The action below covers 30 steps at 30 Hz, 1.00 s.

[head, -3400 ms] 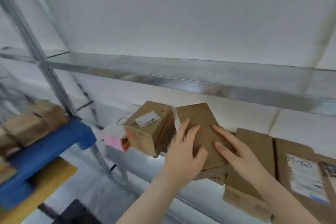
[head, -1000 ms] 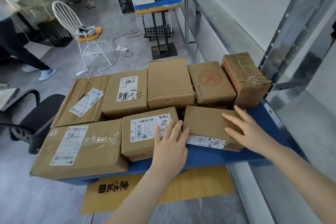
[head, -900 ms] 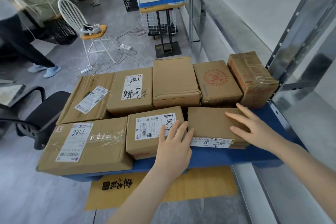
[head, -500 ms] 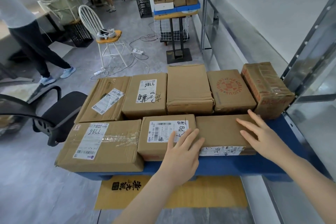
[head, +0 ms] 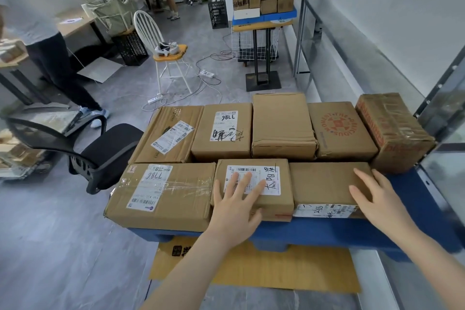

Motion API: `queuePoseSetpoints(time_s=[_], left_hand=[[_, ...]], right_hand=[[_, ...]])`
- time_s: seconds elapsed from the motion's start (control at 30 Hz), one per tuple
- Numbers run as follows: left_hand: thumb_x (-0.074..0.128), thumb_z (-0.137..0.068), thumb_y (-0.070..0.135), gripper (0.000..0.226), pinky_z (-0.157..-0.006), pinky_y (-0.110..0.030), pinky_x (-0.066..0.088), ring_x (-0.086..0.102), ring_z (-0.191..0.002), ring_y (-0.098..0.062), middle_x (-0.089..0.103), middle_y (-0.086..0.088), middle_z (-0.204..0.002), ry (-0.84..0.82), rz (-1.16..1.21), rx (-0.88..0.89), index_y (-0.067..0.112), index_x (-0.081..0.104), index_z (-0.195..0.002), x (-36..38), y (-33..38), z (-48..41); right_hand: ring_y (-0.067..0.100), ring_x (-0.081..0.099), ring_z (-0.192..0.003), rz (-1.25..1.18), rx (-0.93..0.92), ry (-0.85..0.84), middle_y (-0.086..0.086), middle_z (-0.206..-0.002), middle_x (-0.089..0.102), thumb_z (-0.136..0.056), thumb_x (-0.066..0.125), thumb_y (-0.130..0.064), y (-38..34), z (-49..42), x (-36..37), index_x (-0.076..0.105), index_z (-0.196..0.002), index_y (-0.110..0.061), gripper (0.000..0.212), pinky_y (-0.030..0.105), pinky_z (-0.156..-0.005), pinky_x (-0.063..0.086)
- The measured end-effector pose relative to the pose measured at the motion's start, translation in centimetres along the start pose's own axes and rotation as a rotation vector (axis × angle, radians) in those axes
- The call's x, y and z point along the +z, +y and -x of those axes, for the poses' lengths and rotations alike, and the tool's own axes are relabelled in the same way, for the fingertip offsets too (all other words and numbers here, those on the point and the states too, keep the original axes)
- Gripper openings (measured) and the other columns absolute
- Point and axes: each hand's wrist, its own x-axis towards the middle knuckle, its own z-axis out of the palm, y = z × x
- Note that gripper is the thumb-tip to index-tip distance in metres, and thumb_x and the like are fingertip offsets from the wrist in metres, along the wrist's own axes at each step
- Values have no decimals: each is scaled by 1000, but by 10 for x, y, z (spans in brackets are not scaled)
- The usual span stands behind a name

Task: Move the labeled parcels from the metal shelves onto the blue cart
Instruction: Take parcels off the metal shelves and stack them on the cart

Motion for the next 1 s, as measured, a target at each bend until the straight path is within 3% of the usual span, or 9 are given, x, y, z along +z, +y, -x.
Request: queuePoseSetpoints(time_s=[0.13, 0.23, 0.33, 0.5, 0.6, 0.7, 0.77, 0.9, 1.0], left_hand=[[24, -93, 57, 59, -113, -51, -17, -11, -147, -19, 2, 9, -161, 43, 58, 4, 51, -1, -145, -11, -11, 7], [24, -91, 61, 59, -114, -51, -16, -9, -147, -17, 5, 11, -160, 102, 50, -79, 52, 4, -145, -18, -38, 23], [23, -88, 65, 63, -116, -54, -8, -7, -147, -19, 3, 8, -160, 31, 2, -99, 53, -1, -145, -13, -58, 38], [19, -91, 60, 60, -115, -58, 0, -6, -147, -22, 2, 5, -161, 39, 3, -128, 54, -9, -144, 2, -57, 35], [29, -96, 54, 60, -114, -60, 1, -1, -148, -25, 6, 2, -161, 64, 13, -134, 52, -4, -146, 2, -55, 35], [30, -94, 57, 63, -115, -57, -7, -9, -147, -23, 0, 5, -161, 92, 25, -116, 51, -4, -146, -3, -48, 40], [30, -92, 56, 62, -115, -54, -6, -6, -147, -23, 3, 5, -160, 126, 61, -20, 48, 3, -148, -14, -29, 32], [38, -88, 40, 56, -113, -50, 24, 36, -137, -33, 41, -7, -148, 200, 145, 343, 26, 42, -142, -31, 48, -7], [40, -81, 32, 53, -102, -40, 29, 52, -124, -30, 57, -9, -133, 223, 185, 673, 19, 58, -129, -29, 122, -21]], right_hand=[[28, 12, -144, 25, -21, 85, 0, -158, 8, -88, 40, -56, -5, 14, 3, 31, -143, -40, 57, 54, -109, 28], [33, 7, -144, 239, -181, 165, 11, -156, 17, -87, 42, -55, -13, 25, 14, 42, -139, -33, 57, 60, -104, 30], [37, 10, -143, 442, -250, 182, 16, -153, 26, -89, 39, -60, -20, 32, 29, 48, -137, -30, 57, 65, -103, 24], [34, 15, -143, 568, -167, 131, 11, -153, 29, -83, 7, -72, -20, 30, 35, 31, -145, -38, 75, 62, -108, 17], [33, 17, -143, 541, -152, 107, 10, -155, 26, -83, 6, -72, -22, 32, 34, 27, -146, -38, 75, 61, -109, 14], [30, 13, -144, 469, -158, 93, 8, -156, 22, -83, 8, -71, -27, 42, 28, 24, -147, -37, 74, 56, -112, 11], [28, 12, -145, 406, -150, 111, 6, -157, 20, -86, 10, -70, -26, 53, 20, 25, -147, -37, 71, 52, -114, 12], [18, 4, -146, 229, -32, 167, -4, -159, 7, -91, 21, -64, -5, 91, -2, 18, -146, -43, 59, 41, -116, 12], [12, 16, -143, 70, 125, 259, -7, -157, 14, -95, 38, -49, 15, 141, -24, 25, -145, -41, 52, 30, -113, 24]])
